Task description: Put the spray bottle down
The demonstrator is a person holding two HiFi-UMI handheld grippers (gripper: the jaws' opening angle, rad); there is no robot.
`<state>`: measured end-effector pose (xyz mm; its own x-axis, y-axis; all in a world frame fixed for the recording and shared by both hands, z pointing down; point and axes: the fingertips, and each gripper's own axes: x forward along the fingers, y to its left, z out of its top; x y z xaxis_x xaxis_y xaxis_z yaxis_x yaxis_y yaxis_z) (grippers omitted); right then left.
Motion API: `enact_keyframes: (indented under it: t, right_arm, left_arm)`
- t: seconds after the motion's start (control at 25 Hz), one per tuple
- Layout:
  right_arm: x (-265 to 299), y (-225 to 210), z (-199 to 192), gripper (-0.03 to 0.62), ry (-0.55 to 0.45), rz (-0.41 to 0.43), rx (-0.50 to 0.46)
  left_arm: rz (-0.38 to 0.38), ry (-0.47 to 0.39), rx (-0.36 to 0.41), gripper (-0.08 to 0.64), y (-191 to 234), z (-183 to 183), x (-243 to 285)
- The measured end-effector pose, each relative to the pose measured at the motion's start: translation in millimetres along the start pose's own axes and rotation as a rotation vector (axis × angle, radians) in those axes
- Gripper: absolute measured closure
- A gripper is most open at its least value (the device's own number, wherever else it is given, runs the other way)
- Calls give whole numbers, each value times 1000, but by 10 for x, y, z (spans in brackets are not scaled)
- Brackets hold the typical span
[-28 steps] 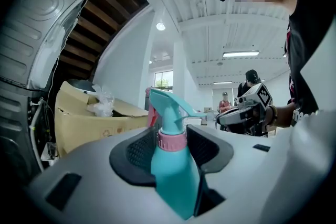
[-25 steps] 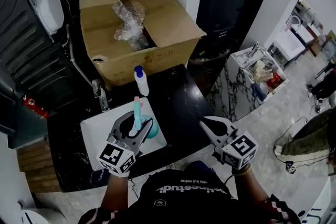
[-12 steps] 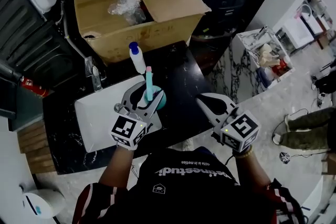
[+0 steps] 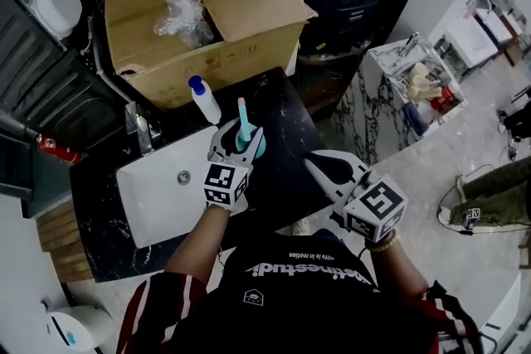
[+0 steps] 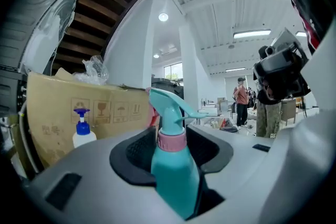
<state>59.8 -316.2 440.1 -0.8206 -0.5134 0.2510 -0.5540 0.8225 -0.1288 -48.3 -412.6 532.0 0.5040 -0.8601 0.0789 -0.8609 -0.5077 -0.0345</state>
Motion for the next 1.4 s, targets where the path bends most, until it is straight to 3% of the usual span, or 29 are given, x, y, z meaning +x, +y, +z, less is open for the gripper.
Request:
enact_keyframes:
  t: [0.28,0.72,0.84,1.4]
  right_arm:
    - [-134,-101,-23,551,0,-3,-2]
    - [-242,-202,-64,551,-9,-19,30]
    - [-227,-187,-48,551,-19,-7,45]
    - [-131,-246,120,551,-62,45,26]
  left_arm:
    - [40,50,-7,370,-20,-287,308]
    - [20,87,-19,367,-83,-400,308]
    - [20,122,5,333,-81,-420,309]
    - [90,129,-4,310,40,-235,-201]
